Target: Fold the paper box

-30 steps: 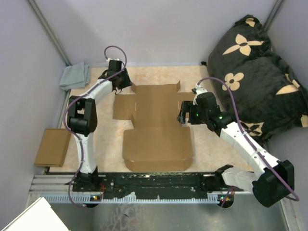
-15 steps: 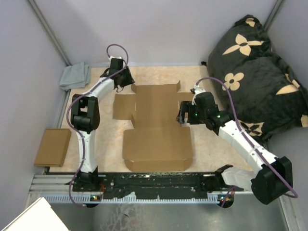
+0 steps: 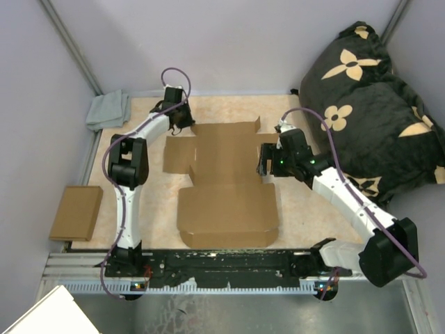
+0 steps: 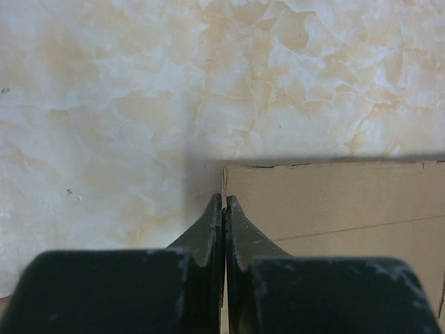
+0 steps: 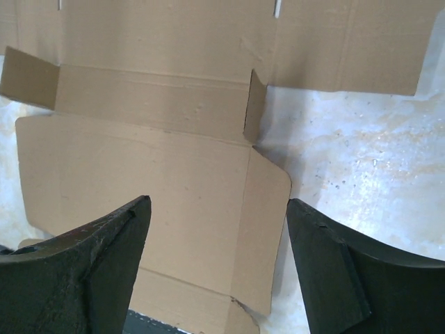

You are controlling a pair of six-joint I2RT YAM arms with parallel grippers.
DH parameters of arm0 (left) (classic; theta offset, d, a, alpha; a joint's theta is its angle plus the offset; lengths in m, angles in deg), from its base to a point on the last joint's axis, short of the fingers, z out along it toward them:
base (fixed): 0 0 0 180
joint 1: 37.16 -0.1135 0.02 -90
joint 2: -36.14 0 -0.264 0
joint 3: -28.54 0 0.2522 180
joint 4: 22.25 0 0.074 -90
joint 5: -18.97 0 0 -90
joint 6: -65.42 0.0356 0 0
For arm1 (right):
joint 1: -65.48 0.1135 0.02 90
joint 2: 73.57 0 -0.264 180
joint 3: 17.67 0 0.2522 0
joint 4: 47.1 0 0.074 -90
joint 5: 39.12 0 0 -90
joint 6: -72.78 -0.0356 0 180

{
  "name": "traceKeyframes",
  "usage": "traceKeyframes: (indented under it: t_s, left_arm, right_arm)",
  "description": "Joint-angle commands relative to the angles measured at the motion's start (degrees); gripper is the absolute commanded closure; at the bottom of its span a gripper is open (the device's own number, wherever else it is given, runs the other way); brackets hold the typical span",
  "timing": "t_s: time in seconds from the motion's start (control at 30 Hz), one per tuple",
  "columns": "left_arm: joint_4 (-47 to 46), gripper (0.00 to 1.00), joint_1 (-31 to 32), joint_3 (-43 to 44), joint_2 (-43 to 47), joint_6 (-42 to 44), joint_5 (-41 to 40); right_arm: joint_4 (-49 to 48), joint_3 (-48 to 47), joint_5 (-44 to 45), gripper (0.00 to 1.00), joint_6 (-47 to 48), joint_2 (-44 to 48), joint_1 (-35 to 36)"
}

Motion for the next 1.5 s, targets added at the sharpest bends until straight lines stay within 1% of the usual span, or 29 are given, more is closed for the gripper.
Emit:
traceKeyframes:
  t_s: [0.0, 0.1, 0.13, 0.27, 0.4, 0.5, 0.57, 0.7, 0.87, 1.0, 1.07, 1.13, 1.23, 1.33, 1.4, 1.43, 1.47]
  left_arm:
    - [-0.76, 1.0, 0.37, 1.69, 0.04, 1.48, 2.22]
    - [-1.8, 1.0, 0.45, -0.98, 3.51, 2.86, 3.23]
    - [-3.48, 1.0, 0.53, -4.5, 5.86, 3.24, 3.19]
    - [-15.21, 1.0, 0.5, -18.71, 17.32, 4.01, 1.99]
    - [-28.42, 1.0, 0.67, -34.06, 29.87, 3.42, 2.88]
    - [-35.35, 1.0, 0.98, -42.62, 37.71, 3.13, 4.35]
    - [-38.78, 1.0, 1.34, -45.9, 41.0, 3.72, 6.35]
    - [-40.7, 1.0, 3.28, -49.11, 45.1, 6.41, 7.93]
    - [-40.67, 1.0, 5.22, -52.43, 49.19, 8.29, 6.14]
    - [-43.92, 1.0, 6.13, -57.38, 52.59, 8.44, 4.86]
    - [-44.29, 1.0, 6.81, -58.83, 53.77, 8.97, 3.51]
    - [-44.24, 1.0, 7.56, -59.52, 54.83, 9.76, 1.76]
    - [-44.4, 1.0, 8.41, -60.11, 56.26, 10.77, -0.43]
    - [-45.09, 1.0, 9.09, -60.6, 57.6, 11.58, -1.28]
    - [-45.51, 1.0, 9.43, -60.95, 58.52, 12.03, -1.65]
    - [-45.58, 1.0, 9.64, -61.18, 58.92, 12.32, -1.85]
    - [-45.88, 1.0, 9.95, -61.49, 59.33, 12.66, -2.25]
  right_arm:
    - [1.84, -5.82, 4.0, 0.2, 0.89, -2.27, -0.26]
    - [2.02, -7.9, 4.92, 0.21, 2.05, -3.42, -0.73]
    - [2.07, -8.75, 5.24, 0.23, 2.5, -3.89, -1.18]
    - [3.21, -13.9, 4.02, 0.3, 4.43, -6.6, -4.51]
    - [5.16, -19.51, 2.34, 0.35, 7.8, -11.03, -6.86]
    - [7.16, -23.83, 2.4, 0.37, 8.63, -14.9, -7.29]
    - [6.93, -25.07, 1.07, 0.37, 9.23, -16.44, -7.4]
    - [5.96, -27.08, -1.48, 0.38, 10.96, -18.9, -7.41]
    - [8.83, -32.42, 0.4, 0.38, 12.29, -21.9, -7.39]
    - [11.87, -35.72, 1.96, 0.4, 12.24, -24.69, -7.37]
    - [12.72, -36.32, 2.04, 0.44, 11.94, -25.25, -7.36]
    - [13.56, -36.25, 1.79, 0.51, 11.71, -25.4, -7.38]
    - [15.1, -35.88, 0.46, 0.59, 11.81, -25.28, -7.32]
    - [15.77, -35.74, -1.04, 0.61, 12.59, -25.26, -7.32]
    - [16.18, -36.36, -0.99, 0.64, 12.92, -25.57, -7.32]
    - [16.44, -36.75, -0.76, 0.67, 13.05, -25.85, -7.32]
    - [16.63, -37.21, -0.68, 0.73, 13.1, -26.06, -7.32]
